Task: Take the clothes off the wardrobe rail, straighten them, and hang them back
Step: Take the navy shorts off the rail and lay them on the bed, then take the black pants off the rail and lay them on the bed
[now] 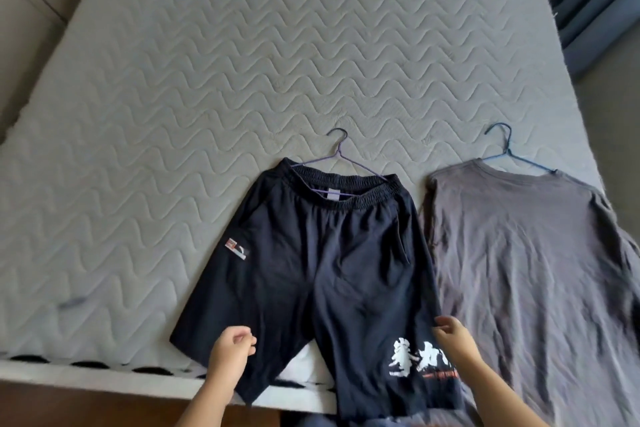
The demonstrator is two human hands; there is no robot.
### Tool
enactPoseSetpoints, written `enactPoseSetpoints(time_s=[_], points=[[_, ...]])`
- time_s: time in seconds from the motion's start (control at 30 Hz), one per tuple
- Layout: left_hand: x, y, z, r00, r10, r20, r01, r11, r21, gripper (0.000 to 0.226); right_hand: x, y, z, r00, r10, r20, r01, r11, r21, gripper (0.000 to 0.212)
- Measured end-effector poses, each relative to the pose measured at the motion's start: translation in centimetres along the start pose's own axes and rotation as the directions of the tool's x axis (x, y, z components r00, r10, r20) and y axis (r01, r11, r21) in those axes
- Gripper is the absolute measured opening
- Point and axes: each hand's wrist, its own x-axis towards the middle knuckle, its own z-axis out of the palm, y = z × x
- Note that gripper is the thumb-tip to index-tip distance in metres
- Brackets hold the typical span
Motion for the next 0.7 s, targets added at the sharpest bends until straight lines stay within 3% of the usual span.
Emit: enactPoseSetpoints(time_s=[0.07, 0.2, 0.43, 0.6, 0.7], points=[[-2.7, -2.5, 0.1, 0.999, -0.05, -0.008, 0.05, 0.997, -0.059, 0.012, -1.8, 1.9, -0.2, 0.998, 0.043, 0.052, -0.045, 0.998, 0.037, 0.02], [-6.5, -6.7, -0.3, 0.998, -0.069, -0.012, 0.068, 0.995, -0.073, 0.012, -3.9, 4.7, -0.2, 0.986, 0.038, 0.16, -0.027, 0.997, -0.07, 0.011], [-8.9, -11.7, -2.4, 0.998, -0.068, 0.011, 0.068, 0.997, -0.033, 0.012, -7.3, 7.2, 0.2, 0.986, -0.055, 0.16, 0.07, 0.993, -0.093, 0.02], [-11.2, -15.3, -4.8, 0.999, -0.02, 0.037, 0.023, 0.997, -0.079, 0.014, -10.4, 7.8, 2.0, 0.981, -0.132, 0.142, 0.171, 0.934, -0.314, 0.017], [-12.6, -19.3, -6.9, 0.999, 0.002, 0.049, 0.006, 0.989, -0.148, 0.017, -14.8, 6.4, 4.9, 0.972, -0.175, 0.157, 0.223, 0.9, -0.374, 0.03]])
